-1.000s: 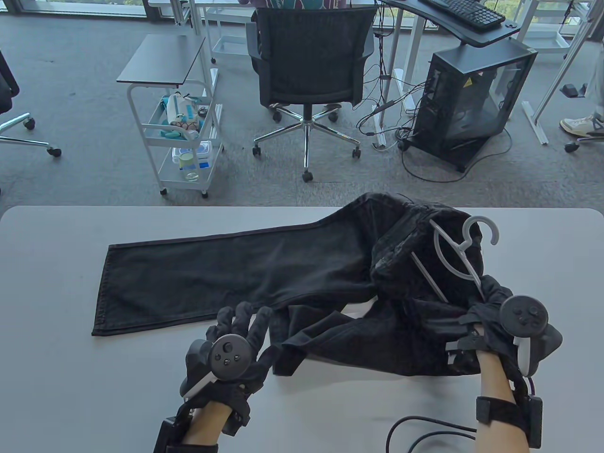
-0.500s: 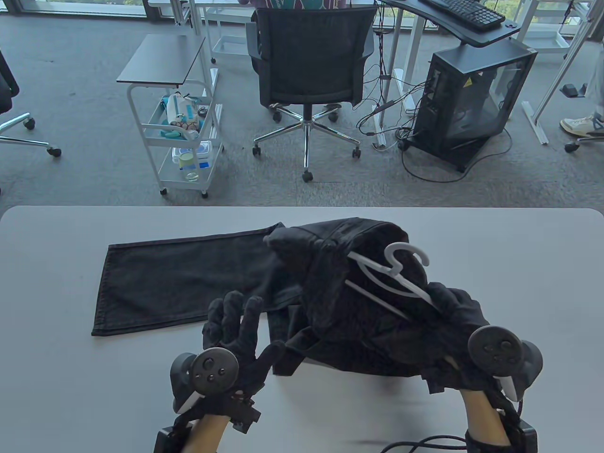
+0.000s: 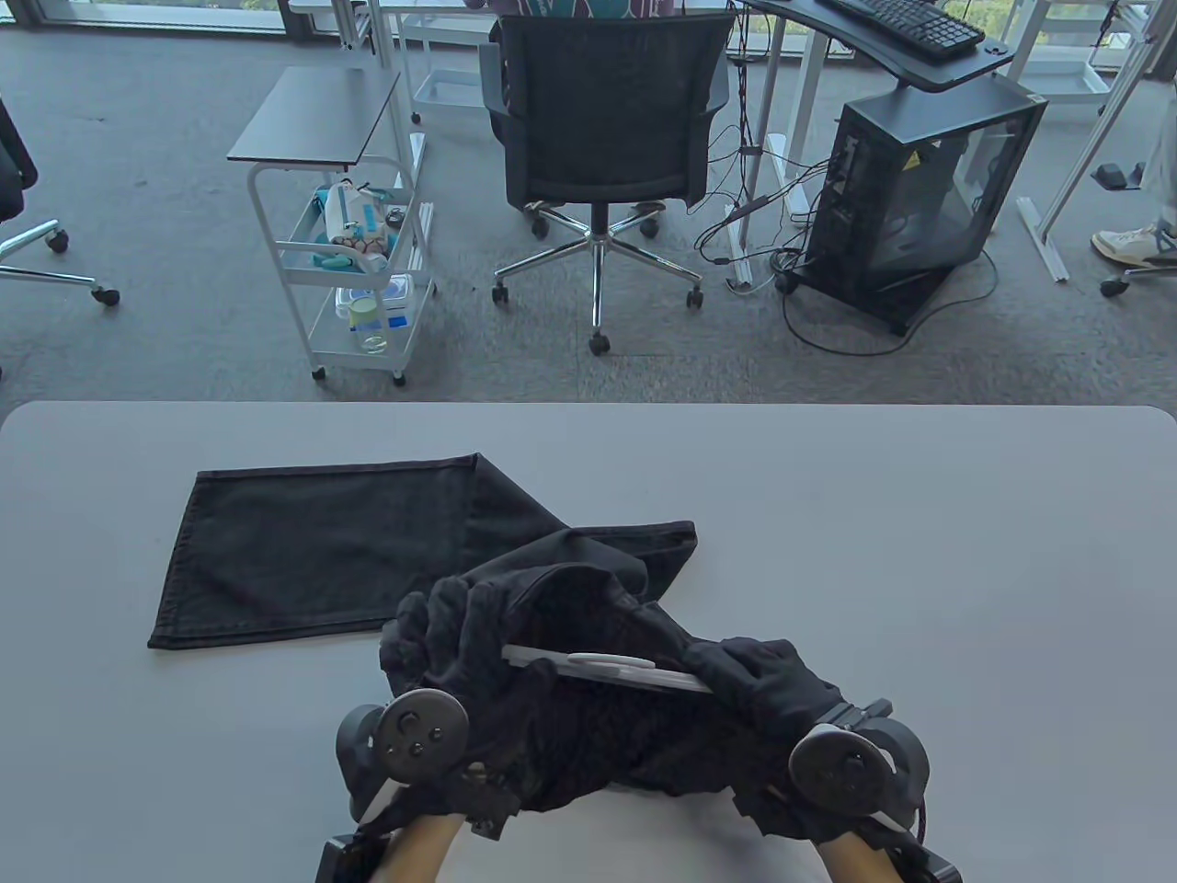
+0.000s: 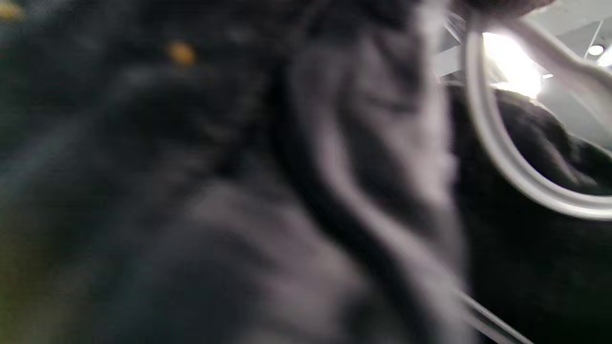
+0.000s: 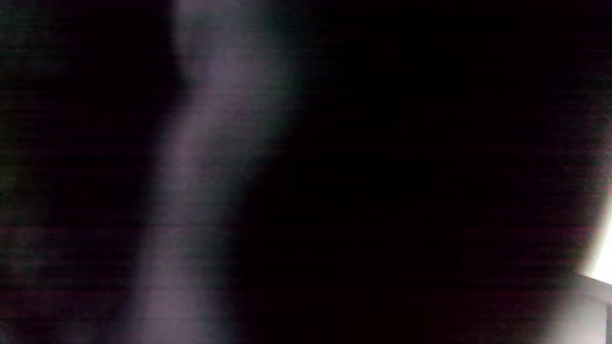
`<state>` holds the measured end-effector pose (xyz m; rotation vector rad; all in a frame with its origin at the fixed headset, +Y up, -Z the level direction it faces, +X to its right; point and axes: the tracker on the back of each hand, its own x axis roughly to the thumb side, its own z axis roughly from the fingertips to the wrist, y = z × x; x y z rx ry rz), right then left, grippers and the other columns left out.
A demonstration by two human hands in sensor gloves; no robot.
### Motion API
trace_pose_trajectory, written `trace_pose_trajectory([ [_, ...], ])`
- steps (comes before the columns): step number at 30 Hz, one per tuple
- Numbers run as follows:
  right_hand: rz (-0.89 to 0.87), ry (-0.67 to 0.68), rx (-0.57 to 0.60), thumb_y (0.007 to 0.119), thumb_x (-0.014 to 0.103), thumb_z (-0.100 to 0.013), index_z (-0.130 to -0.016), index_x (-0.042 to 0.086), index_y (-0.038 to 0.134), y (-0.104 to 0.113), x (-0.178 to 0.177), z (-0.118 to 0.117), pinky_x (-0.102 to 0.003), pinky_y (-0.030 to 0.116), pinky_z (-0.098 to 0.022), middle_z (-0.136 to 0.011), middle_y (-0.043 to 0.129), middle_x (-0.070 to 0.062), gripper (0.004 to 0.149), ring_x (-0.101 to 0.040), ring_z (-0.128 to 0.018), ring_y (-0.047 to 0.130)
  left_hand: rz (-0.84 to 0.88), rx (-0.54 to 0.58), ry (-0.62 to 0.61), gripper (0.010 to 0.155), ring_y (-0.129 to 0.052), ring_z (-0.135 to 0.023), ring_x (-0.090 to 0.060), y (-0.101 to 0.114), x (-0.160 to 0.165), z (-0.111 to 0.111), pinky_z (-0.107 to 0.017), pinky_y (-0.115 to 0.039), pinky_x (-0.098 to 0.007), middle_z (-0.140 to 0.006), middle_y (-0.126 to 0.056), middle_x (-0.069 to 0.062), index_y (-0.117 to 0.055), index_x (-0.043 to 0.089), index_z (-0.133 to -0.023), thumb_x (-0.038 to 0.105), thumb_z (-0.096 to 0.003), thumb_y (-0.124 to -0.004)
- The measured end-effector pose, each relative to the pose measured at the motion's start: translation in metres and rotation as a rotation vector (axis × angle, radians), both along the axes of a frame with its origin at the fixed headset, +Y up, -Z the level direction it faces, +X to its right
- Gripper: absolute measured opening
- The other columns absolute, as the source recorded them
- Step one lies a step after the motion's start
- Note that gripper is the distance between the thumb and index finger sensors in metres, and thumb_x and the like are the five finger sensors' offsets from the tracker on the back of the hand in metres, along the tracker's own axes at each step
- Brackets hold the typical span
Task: Remove trousers from gray hanger
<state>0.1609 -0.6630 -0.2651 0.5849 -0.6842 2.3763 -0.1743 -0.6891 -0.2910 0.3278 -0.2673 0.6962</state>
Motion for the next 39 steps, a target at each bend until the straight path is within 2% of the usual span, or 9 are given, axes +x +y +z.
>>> trace_pose_trajectory([
  [5, -0.050, 0.023, 0.050, 0.089, 0.029, -0.035, -0.083, 0.034, 0.082, 0.004, 0.014, 0.004, -0.044, 0.086, -0.045, -0.076, 0.087, 0.007, 0.049, -0.024, -0.061, 0.091, 0.205, -0.086, 0.053, 0.084, -0.022, -0.094, -0.076, -0.008, -0.037, -0.012, -0.052, -0.033, -0.086, -0.118, -0.021, -0.037, -0.020, 0.022, -0.117, 0.074, -0.0580, -0.050],
  [8, -0.040, 0.032, 0.079, 0.089, 0.030, -0.035, -0.083, 0.035, 0.082, 0.007, 0.012, 0.006, -0.043, 0.087, -0.046, -0.076, 0.087, 0.008, 0.049, -0.022, -0.062, 0.091, 0.423, -0.160, 0.041, 0.094, -0.045, -0.092, -0.075, -0.021, -0.056, -0.021, -0.054, -0.052, -0.083, -0.110, -0.030, -0.047, -0.019, 0.012, -0.115, 0.075, -0.0572, -0.058],
  [12, 0.006, 0.011, 0.077, 0.089, 0.030, -0.035, -0.084, 0.035, 0.081, 0.005, 0.009, 0.005, -0.043, 0.086, -0.047, -0.077, 0.087, 0.008, 0.050, -0.022, -0.063, 0.091, 0.530, -0.178, 0.086, 0.080, -0.086, -0.066, -0.058, -0.030, -0.064, -0.024, -0.043, -0.084, -0.061, -0.097, -0.063, -0.045, -0.052, 0.002, -0.107, 0.061, -0.0554, -0.068],
  [18, 0.037, -0.047, 0.061, 0.089, 0.027, -0.039, -0.095, 0.031, 0.071, -0.005, 0.011, -0.001, -0.048, 0.083, -0.050, -0.087, 0.081, 0.006, 0.059, -0.025, -0.071, 0.091, 0.553, -0.154, 0.111, 0.056, -0.107, -0.042, -0.041, -0.023, -0.063, -0.025, -0.026, -0.100, -0.048, -0.079, -0.095, -0.030, -0.074, 0.001, -0.096, 0.040, -0.0559, -0.071],
  [21, 0.014, -0.092, 0.005, 0.088, 0.025, -0.040, -0.101, 0.030, 0.063, -0.011, 0.020, -0.008, -0.054, 0.080, -0.050, -0.094, 0.076, 0.002, 0.066, -0.029, -0.078, 0.089, 0.655, -0.183, 0.051, 0.053, -0.110, -0.038, -0.037, -0.022, -0.066, -0.027, -0.024, -0.102, -0.046, -0.072, -0.100, -0.023, -0.077, 0.003, -0.094, 0.038, -0.0555, -0.073],
  [24, -0.062, -0.162, -0.104, 0.086, 0.033, -0.044, -0.106, 0.030, 0.051, -0.020, 0.038, -0.018, -0.058, 0.077, -0.053, -0.099, 0.071, -0.001, 0.071, -0.034, -0.080, 0.087, 0.951, -0.191, -0.261, 0.053, -0.110, -0.036, -0.032, -0.028, -0.065, -0.036, -0.023, -0.102, -0.043, -0.066, -0.101, -0.019, -0.076, 0.004, -0.095, 0.040, -0.0563, -0.074],
  [29, -0.385, -0.030, -0.250, 0.090, 0.022, -0.037, -0.100, 0.022, 0.066, -0.032, 0.058, -0.033, -0.061, 0.076, -0.052, -0.089, 0.083, -0.003, 0.067, -0.033, -0.067, 0.095, 1.202, -0.211, -0.656, 0.054, -0.109, -0.036, -0.028, -0.040, -0.042, -0.051, -0.024, -0.099, -0.041, -0.066, -0.101, -0.014, -0.074, 0.007, -0.097, 0.045, -0.0580, -0.071],
  [37, -0.550, 0.060, -0.291, 0.090, 0.021, -0.036, -0.095, 0.026, 0.074, -0.036, 0.068, -0.040, -0.057, 0.080, -0.051, -0.086, 0.087, 0.001, 0.061, -0.029, -0.062, 0.098, 1.169, -0.246, -0.596, 0.055, -0.105, -0.044, -0.026, -0.053, -0.032, -0.060, -0.031, -0.094, -0.040, -0.074, -0.096, -0.009, -0.068, 0.015, -0.101, 0.051, -0.0597, -0.063],
  [39, -0.590, 0.077, -0.300, 0.089, 0.021, -0.038, -0.096, 0.024, 0.073, -0.036, 0.070, -0.040, -0.056, 0.081, -0.050, -0.087, 0.086, -0.001, 0.061, -0.029, -0.061, 0.098, 1.072, -0.248, -0.414, 0.057, -0.103, -0.046, -0.029, -0.054, -0.035, -0.058, -0.032, -0.093, -0.043, -0.075, -0.094, -0.012, -0.067, 0.013, -0.101, 0.052, -0.0594, -0.065],
])
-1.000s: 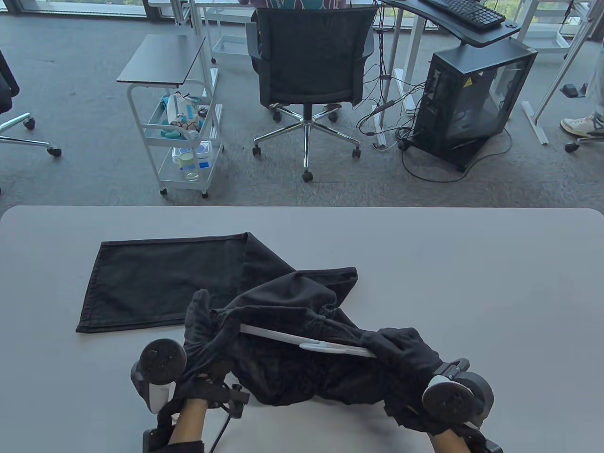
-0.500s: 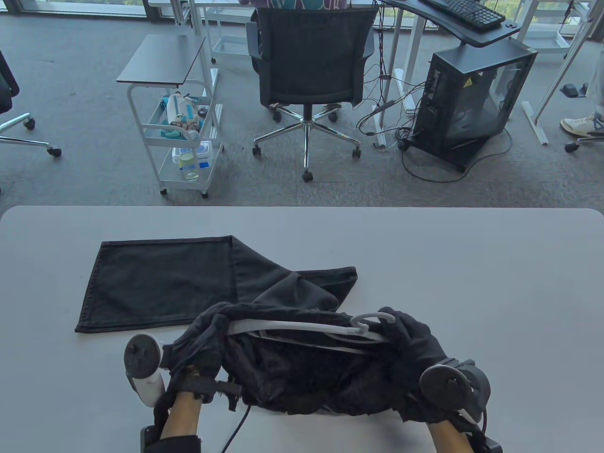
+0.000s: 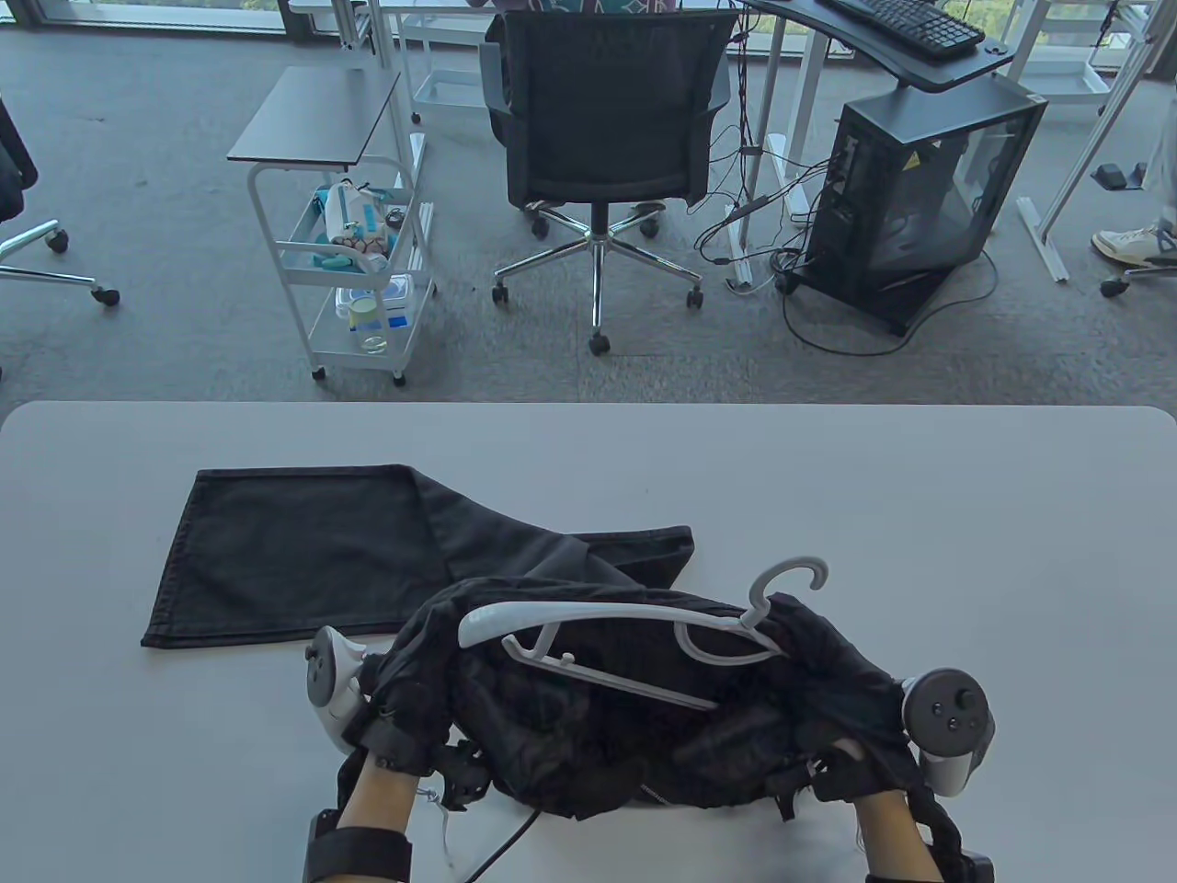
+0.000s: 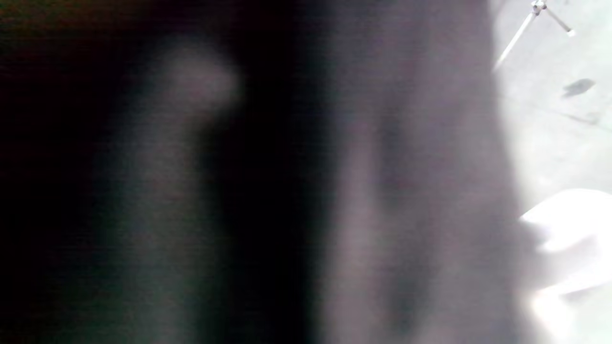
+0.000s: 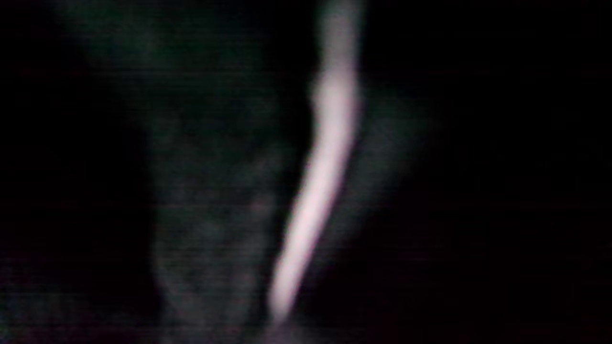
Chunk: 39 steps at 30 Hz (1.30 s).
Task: Remove trousers from gray hanger
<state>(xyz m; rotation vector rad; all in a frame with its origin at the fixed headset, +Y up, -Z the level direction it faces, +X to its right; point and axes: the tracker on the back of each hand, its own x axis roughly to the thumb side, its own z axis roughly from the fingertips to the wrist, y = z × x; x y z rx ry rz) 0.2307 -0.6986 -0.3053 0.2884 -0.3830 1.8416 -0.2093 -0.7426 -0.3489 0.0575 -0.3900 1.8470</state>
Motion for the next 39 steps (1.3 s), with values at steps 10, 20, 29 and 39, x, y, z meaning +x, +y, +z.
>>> trace_pose_trajectory([
  [10, 0.073, -0.084, 0.031, 0.084, 0.021, -0.046, -0.105, 0.018, 0.056, 0.007, -0.008, 0.006, -0.050, 0.079, -0.046, -0.094, 0.073, -0.011, 0.065, -0.033, -0.063, 0.089, -0.567, 0.260, 0.427, 0.082, -0.066, -0.090, -0.061, 0.045, -0.022, 0.027, -0.051, -0.057, -0.082, -0.109, -0.057, -0.029, -0.043, 0.011, -0.112, 0.059, -0.0521, -0.071],
  [20, 0.453, -0.019, 0.186, 0.082, 0.021, -0.047, -0.106, 0.018, 0.051, 0.009, -0.066, 0.019, -0.050, 0.078, -0.046, -0.095, 0.070, -0.012, 0.066, -0.034, -0.064, 0.087, -1.023, 0.743, 0.552, 0.068, -0.047, -0.099, -0.059, 0.097, 0.016, 0.074, -0.058, -0.049, -0.079, -0.115, -0.046, -0.020, -0.047, 0.024, -0.112, 0.054, -0.0549, -0.069],
  [29, 0.504, 0.070, 0.243, 0.080, 0.026, -0.046, -0.106, 0.019, 0.051, 0.017, -0.087, 0.029, -0.051, 0.079, -0.047, -0.096, 0.070, -0.011, 0.067, -0.034, -0.066, 0.088, -1.409, 0.832, 0.416, 0.049, -0.096, -0.062, -0.037, 0.086, 0.073, 0.068, -0.049, -0.077, -0.059, -0.080, -0.093, -0.005, -0.072, 0.028, -0.099, 0.044, -0.0529, -0.066],
  [39, 0.411, -0.074, 0.249, 0.072, 0.036, -0.046, -0.101, 0.022, 0.070, 0.013, -0.065, 0.021, -0.062, 0.074, -0.049, -0.092, 0.084, -0.008, 0.056, -0.038, -0.068, 0.095, -1.287, 0.618, 0.470, 0.048, -0.096, -0.041, -0.028, 0.094, 0.042, 0.061, -0.038, -0.081, -0.051, -0.063, -0.099, -0.001, -0.084, 0.030, -0.091, 0.043, -0.0464, -0.071],
])
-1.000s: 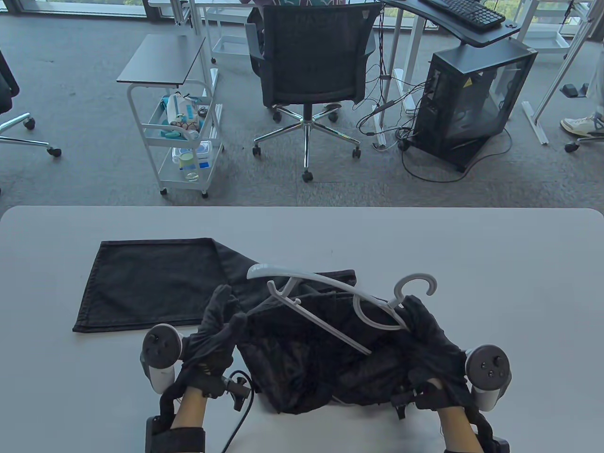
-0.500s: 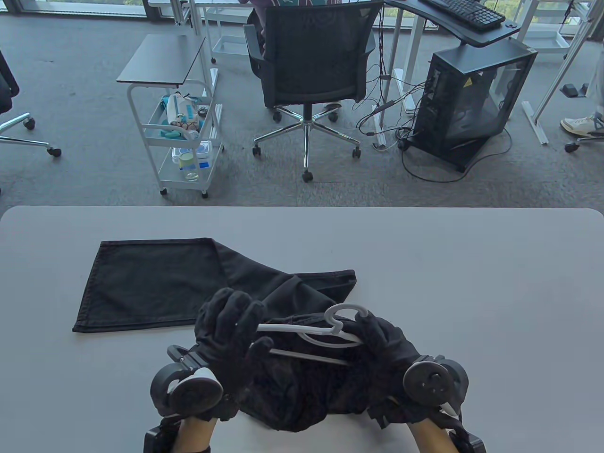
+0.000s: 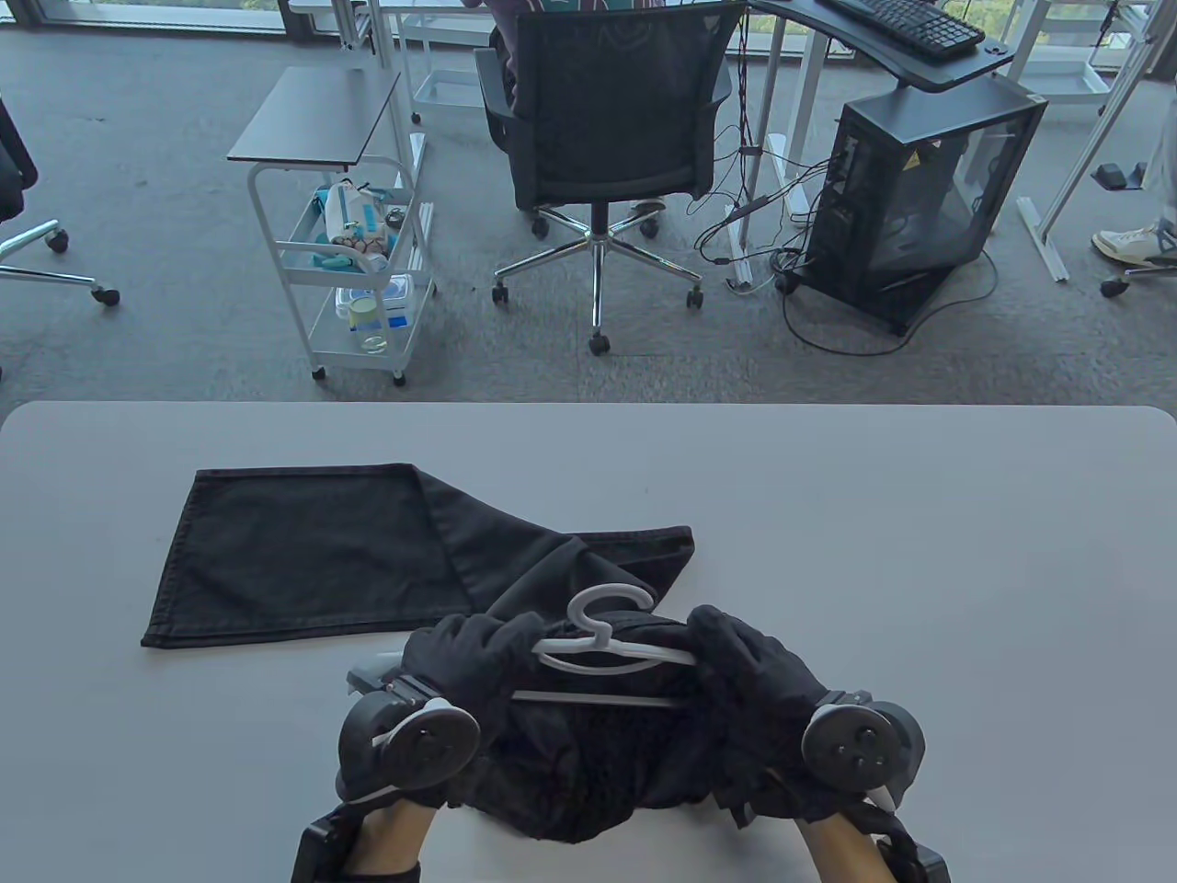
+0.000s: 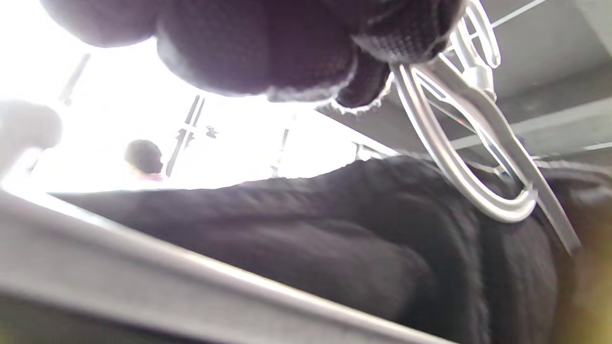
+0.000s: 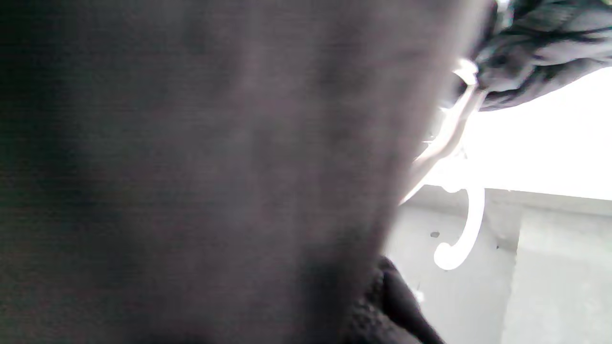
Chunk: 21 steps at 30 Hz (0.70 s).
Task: Remove trousers from gray hanger
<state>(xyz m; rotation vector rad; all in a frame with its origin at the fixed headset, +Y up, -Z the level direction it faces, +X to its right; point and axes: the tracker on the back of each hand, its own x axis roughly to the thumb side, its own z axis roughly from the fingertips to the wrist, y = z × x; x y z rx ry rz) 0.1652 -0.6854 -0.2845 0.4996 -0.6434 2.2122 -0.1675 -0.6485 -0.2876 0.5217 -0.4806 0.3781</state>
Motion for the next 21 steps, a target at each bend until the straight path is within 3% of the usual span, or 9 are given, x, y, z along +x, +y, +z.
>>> trace_pose_trajectory([
  [8, 0.093, -0.125, 0.013, 0.073, 0.035, -0.047, -0.100, 0.018, 0.070, -0.006, 0.002, -0.010, -0.067, 0.070, -0.050, -0.093, 0.085, -0.010, 0.056, -0.041, -0.073, 0.093, 0.097, -0.102, 0.074, 0.048, -0.096, -0.040, -0.029, 0.001, -0.039, -0.007, -0.038, -0.080, -0.052, -0.061, -0.100, -0.002, -0.086, 0.029, -0.090, 0.042, -0.0455, -0.073],
  [12, 0.115, -0.154, -0.008, 0.072, 0.036, -0.048, -0.101, 0.017, 0.069, -0.011, 0.003, -0.016, -0.065, 0.071, -0.049, -0.092, 0.085, -0.010, 0.056, -0.042, -0.072, 0.094, 0.151, -0.267, 0.103, 0.048, -0.096, -0.043, -0.031, -0.002, -0.057, -0.012, -0.040, -0.080, -0.054, -0.064, -0.099, -0.004, -0.085, 0.028, -0.091, 0.041, -0.0465, -0.072],
  [21, 0.096, -0.173, -0.062, 0.070, 0.038, -0.050, -0.101, 0.015, 0.067, -0.014, 0.004, -0.020, -0.066, 0.072, -0.048, -0.092, 0.085, -0.012, 0.056, -0.043, -0.073, 0.093, 0.232, -0.333, 0.084, 0.049, -0.096, -0.040, -0.030, -0.007, -0.075, -0.015, -0.038, -0.079, -0.054, -0.061, -0.099, -0.003, -0.086, 0.028, -0.090, 0.041, -0.0451, -0.074],
])
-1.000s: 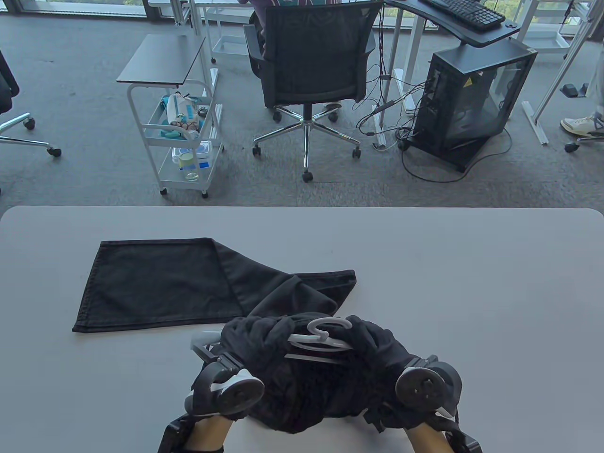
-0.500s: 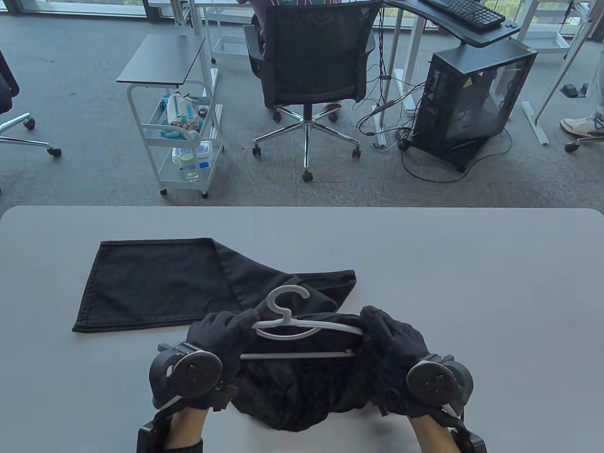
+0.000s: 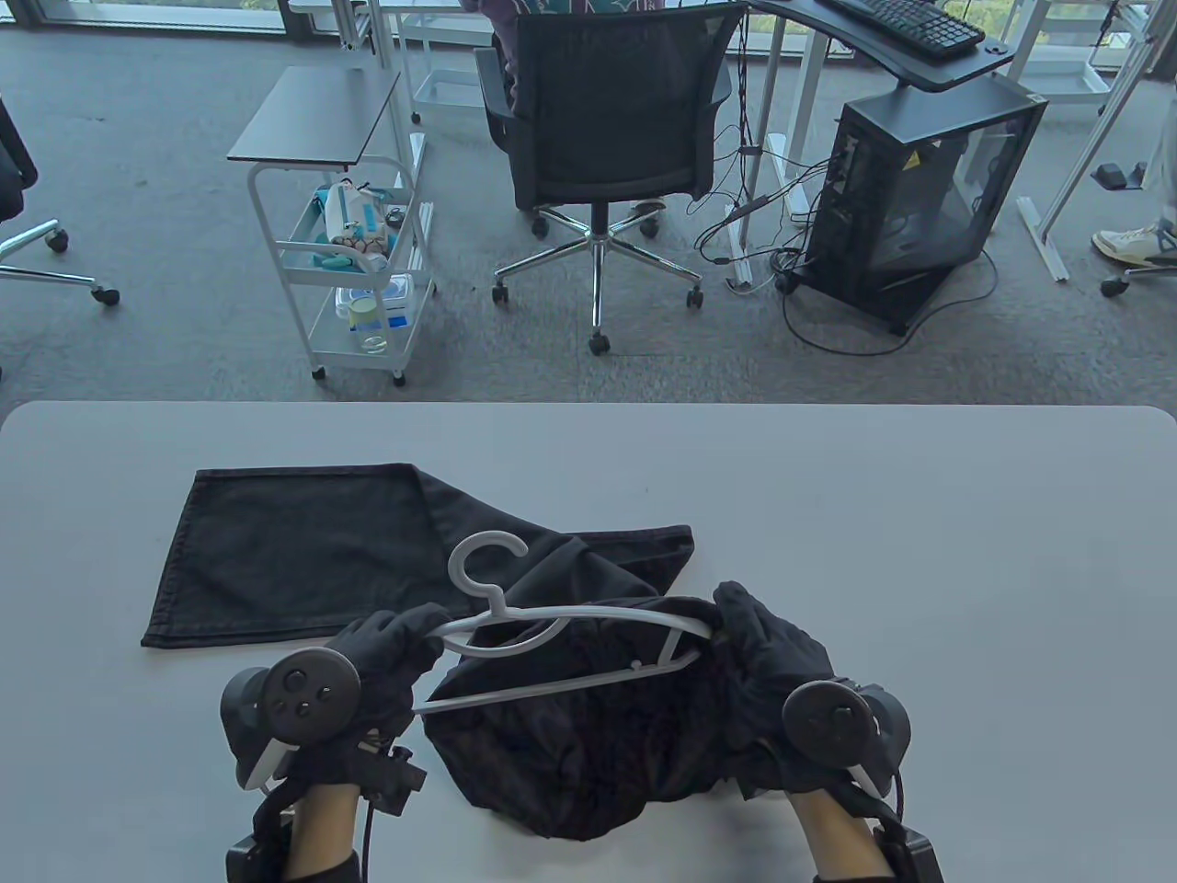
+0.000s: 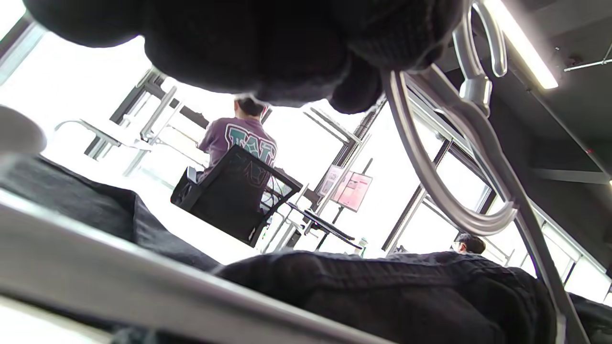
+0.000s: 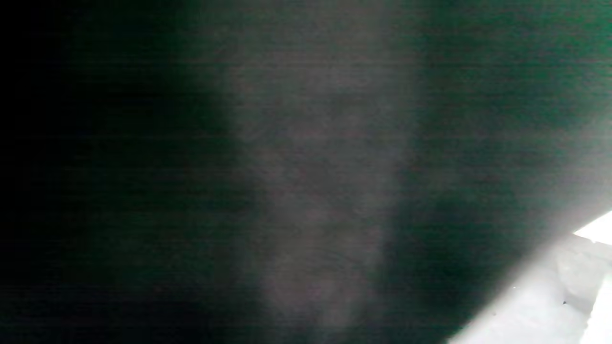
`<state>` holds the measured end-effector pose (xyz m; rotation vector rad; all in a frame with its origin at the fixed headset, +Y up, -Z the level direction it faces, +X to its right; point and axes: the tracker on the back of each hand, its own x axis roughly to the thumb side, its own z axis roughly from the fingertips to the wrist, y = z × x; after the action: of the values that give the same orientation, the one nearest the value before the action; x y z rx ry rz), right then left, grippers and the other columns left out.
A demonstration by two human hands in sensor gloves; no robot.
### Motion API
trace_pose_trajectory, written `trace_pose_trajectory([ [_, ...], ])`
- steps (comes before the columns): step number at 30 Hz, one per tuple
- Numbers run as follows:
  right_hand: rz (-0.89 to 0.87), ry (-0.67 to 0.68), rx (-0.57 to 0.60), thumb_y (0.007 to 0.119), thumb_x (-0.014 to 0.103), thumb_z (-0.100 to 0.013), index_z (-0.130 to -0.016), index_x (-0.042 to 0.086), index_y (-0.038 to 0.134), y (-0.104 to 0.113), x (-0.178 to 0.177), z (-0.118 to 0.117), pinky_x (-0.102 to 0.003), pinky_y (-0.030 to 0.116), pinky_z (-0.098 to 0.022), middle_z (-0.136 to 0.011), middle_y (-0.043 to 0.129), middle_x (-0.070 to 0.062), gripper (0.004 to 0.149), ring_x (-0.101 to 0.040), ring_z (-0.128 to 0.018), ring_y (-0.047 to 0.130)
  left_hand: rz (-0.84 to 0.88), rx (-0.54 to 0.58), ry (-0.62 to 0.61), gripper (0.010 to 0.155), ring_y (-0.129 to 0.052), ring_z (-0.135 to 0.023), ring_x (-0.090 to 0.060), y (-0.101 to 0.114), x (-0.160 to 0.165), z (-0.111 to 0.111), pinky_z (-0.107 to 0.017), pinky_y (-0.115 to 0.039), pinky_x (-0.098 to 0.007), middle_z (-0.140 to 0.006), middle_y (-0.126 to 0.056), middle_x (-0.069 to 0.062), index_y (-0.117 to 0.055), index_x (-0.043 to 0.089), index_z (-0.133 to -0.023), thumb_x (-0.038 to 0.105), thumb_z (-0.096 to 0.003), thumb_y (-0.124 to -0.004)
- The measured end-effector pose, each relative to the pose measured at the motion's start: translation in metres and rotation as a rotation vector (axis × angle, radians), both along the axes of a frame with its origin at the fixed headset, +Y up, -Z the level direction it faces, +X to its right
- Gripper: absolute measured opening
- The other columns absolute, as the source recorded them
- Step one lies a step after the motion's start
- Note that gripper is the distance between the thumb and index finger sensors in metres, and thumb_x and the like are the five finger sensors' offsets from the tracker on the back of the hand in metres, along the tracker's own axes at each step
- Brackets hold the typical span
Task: Remove trousers from gray hanger
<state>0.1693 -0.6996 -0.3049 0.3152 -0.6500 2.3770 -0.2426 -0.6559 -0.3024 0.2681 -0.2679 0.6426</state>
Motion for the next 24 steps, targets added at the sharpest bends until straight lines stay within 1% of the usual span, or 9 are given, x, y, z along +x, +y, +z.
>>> trace_pose_trajectory([
  [4, -0.045, -0.006, -0.029, 0.069, 0.038, -0.051, -0.101, 0.014, 0.068, 0.000, 0.003, -0.002, -0.064, 0.074, -0.047, -0.091, 0.086, -0.012, 0.056, -0.043, -0.071, 0.094, 0.031, -0.011, -0.011, 0.049, -0.095, -0.040, -0.031, 0.001, -0.006, 0.002, -0.038, -0.078, -0.054, -0.060, -0.099, -0.004, -0.086, 0.028, -0.090, 0.041, -0.0450, -0.074],
  [7, -0.147, -0.026, -0.124, 0.070, 0.038, -0.050, -0.101, 0.014, 0.068, -0.003, 0.009, -0.005, -0.063, 0.074, -0.046, -0.091, 0.086, -0.012, 0.056, -0.043, -0.070, 0.095, 0.065, -0.009, 0.010, 0.049, -0.094, -0.040, -0.031, 0.000, -0.015, 0.002, -0.039, -0.078, -0.054, -0.060, -0.099, -0.004, -0.087, 0.028, -0.090, 0.040, -0.0447, -0.075],
  [9, -0.155, -0.033, -0.146, 0.070, 0.038, -0.050, -0.101, 0.013, 0.069, -0.005, 0.013, -0.007, -0.063, 0.075, -0.046, -0.091, 0.086, -0.013, 0.056, -0.043, -0.070, 0.095, 0.100, -0.023, 0.020, 0.049, -0.094, -0.040, -0.031, -0.002, -0.022, 0.002, -0.039, -0.078, -0.054, -0.060, -0.099, -0.004, -0.086, 0.028, -0.090, 0.040, -0.0449, -0.074],
  [12, -0.156, -0.051, -0.186, 0.070, 0.039, -0.051, -0.102, 0.014, 0.067, -0.011, 0.020, -0.011, -0.062, 0.075, -0.046, -0.092, 0.085, -0.013, 0.057, -0.044, -0.071, 0.094, 0.270, -0.028, 0.046, 0.049, -0.095, -0.040, -0.031, -0.007, -0.038, 0.002, -0.038, -0.079, -0.055, -0.061, -0.099, -0.004, -0.085, 0.028, -0.091, 0.040, -0.0456, -0.074],
  [14, -0.197, -0.037, -0.214, 0.069, 0.042, -0.052, -0.103, 0.014, 0.065, -0.013, 0.024, -0.013, -0.063, 0.073, -0.047, -0.093, 0.083, -0.015, 0.058, -0.046, -0.073, 0.091, 0.329, -0.039, 0.107, 0.049, -0.095, -0.041, -0.031, -0.011, -0.048, 0.003, -0.038, -0.079, -0.054, -0.063, -0.098, -0.004, -0.084, 0.028, -0.093, 0.040, -0.0468, -0.073],
  [16, -0.253, -0.009, -0.244, 0.064, 0.050, -0.053, -0.105, 0.014, 0.061, -0.014, 0.029, -0.013, -0.065, 0.071, -0.048, -0.096, 0.079, -0.018, 0.064, -0.049, -0.076, 0.087, 0.405, -0.084, 0.158, 0.049, -0.094, -0.043, -0.031, -0.018, -0.057, 0.003, -0.040, -0.078, -0.054, -0.067, -0.097, -0.005, -0.080, 0.027, -0.096, 0.039, -0.0490, -0.072],
  [19, -0.367, -0.004, -0.223, 0.059, 0.055, -0.052, -0.105, 0.012, 0.061, -0.011, 0.041, -0.011, -0.066, 0.069, -0.049, -0.096, 0.078, -0.020, 0.068, -0.051, -0.077, 0.084, 0.565, -0.151, 0.244, 0.050, -0.094, -0.044, -0.030, -0.033, -0.069, 0.001, -0.039, -0.079, -0.053, -0.069, -0.095, -0.006, -0.076, 0.027, -0.099, 0.039, -0.0510, -0.070],
  [21, -0.411, -0.026, -0.203, 0.057, 0.055, -0.053, -0.105, 0.011, 0.061, -0.009, 0.050, -0.008, -0.067, 0.068, -0.049, -0.096, 0.078, -0.020, 0.069, -0.051, -0.078, 0.083, 0.691, -0.199, 0.276, 0.051, -0.093, -0.042, -0.029, -0.045, -0.075, -0.001, -0.038, -0.078, -0.052, -0.068, -0.094, -0.006, -0.073, 0.026, -0.101, 0.038, -0.0517, -0.068],
  [24, -0.457, -0.061, -0.206, 0.057, 0.055, -0.053, -0.105, 0.010, 0.061, -0.010, 0.063, -0.006, -0.067, 0.068, -0.049, -0.096, 0.077, -0.020, 0.069, -0.051, -0.078, 0.083, 0.866, -0.299, 0.279, 0.052, -0.091, -0.042, -0.028, -0.065, -0.084, -0.006, -0.038, -0.078, -0.051, -0.069, -0.092, -0.006, -0.069, 0.025, -0.103, 0.037, -0.0531, -0.066],
])
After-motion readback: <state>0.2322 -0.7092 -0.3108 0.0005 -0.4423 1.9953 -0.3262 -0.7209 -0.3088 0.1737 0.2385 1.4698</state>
